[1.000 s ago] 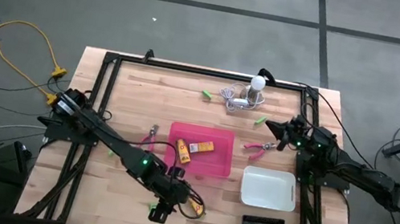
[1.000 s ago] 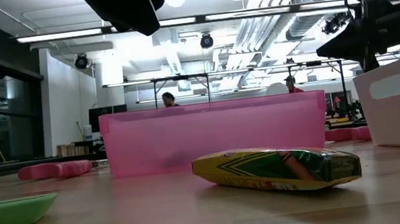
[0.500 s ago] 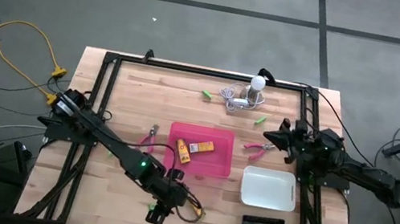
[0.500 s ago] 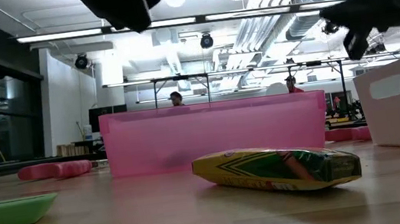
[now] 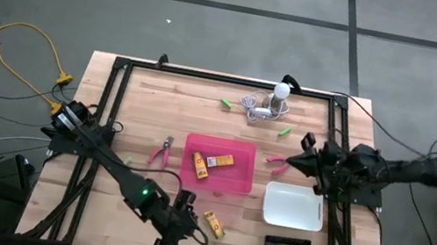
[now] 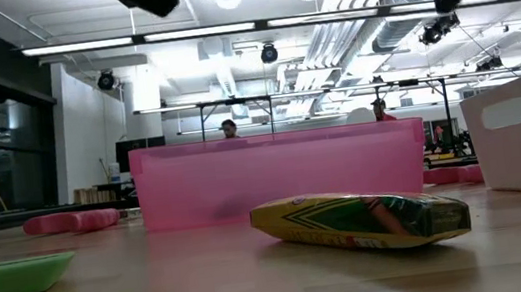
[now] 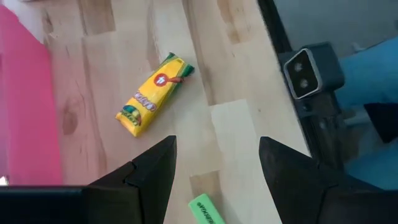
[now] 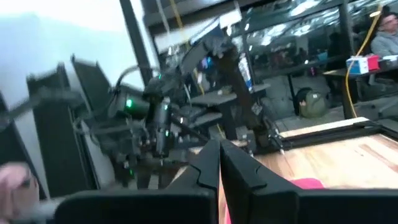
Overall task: Pick & Place School Supplies
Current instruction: Put the yellow crayon box into the pink bin
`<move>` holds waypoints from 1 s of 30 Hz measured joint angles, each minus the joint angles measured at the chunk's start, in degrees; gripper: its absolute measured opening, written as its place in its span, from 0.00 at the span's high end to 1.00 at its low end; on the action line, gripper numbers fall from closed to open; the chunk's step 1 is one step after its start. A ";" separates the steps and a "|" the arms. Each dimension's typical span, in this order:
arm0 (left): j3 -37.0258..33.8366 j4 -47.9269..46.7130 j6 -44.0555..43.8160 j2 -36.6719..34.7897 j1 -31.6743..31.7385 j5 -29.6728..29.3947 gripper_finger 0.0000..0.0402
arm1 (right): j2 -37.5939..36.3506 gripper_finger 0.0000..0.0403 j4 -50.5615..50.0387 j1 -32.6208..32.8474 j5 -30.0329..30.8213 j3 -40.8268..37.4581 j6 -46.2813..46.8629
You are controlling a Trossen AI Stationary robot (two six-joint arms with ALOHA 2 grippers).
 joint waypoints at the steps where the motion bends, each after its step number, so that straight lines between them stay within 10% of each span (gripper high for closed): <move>1: 0.00 0.03 -0.02 0.00 -0.14 -0.01 0.44 | 2.79 0.99 -0.57 1.80 1.52 1.78 -1.62; 30: -0.35 -0.06 2.55 0.00 -4.74 -4.56 0.44 | 60.30 0.99 -21.94 30.63 30.40 38.57 16.47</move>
